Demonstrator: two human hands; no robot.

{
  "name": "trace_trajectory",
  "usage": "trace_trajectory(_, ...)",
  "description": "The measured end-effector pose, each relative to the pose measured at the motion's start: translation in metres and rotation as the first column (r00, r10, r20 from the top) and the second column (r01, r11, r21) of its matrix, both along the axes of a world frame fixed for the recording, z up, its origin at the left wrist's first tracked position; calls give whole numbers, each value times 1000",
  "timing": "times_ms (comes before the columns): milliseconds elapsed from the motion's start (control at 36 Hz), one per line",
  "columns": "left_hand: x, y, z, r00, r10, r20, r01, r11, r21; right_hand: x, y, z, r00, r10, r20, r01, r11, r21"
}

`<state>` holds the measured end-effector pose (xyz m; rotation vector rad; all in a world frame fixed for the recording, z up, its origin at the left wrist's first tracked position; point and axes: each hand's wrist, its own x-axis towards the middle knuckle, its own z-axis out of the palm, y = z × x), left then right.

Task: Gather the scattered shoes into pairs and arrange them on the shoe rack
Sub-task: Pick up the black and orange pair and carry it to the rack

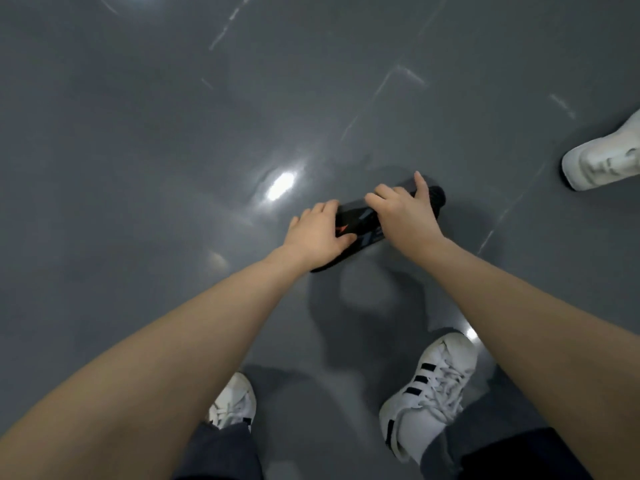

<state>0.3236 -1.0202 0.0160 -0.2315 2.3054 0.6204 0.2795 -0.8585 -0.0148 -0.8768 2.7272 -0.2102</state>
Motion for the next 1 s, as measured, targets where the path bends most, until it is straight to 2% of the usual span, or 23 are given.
trace_trajectory(83,-8,6,35,996,-67,-55,65,997,-44,2,8,27,998,-34,-46,29,993,-113)
trace_trajectory(194,-19,19,90,951,-263,-161,227,951,-210,8,17,75,990,-122,-78,106,977,-185)
trace_trajectory(333,-33,39,164,822,-530,-206,432,818,-381,10,35,143,966,-200,-162,161,961,-225)
trace_trajectory(500,-52,71,241,692,-692,-206,556,693,-460,4,67,219,922,-344,-179,305,928,-213)
trace_trajectory(639,-66,106,294,652,-712,-260,574,689,-443,1,99,279,864,-485,-136,452,865,-216)
trace_trajectory(833,-56,142,350,632,-644,-432,535,765,-358,20,138,344,774,-580,-256,551,815,-179)
trace_trajectory(917,-45,151,365,658,-589,-469,503,807,-309,37,146,370,697,-695,-175,676,719,-164)
trace_trajectory(1000,-37,154,379,709,-513,-484,442,858,-262,57,146,389,544,-837,-59,826,547,-138)
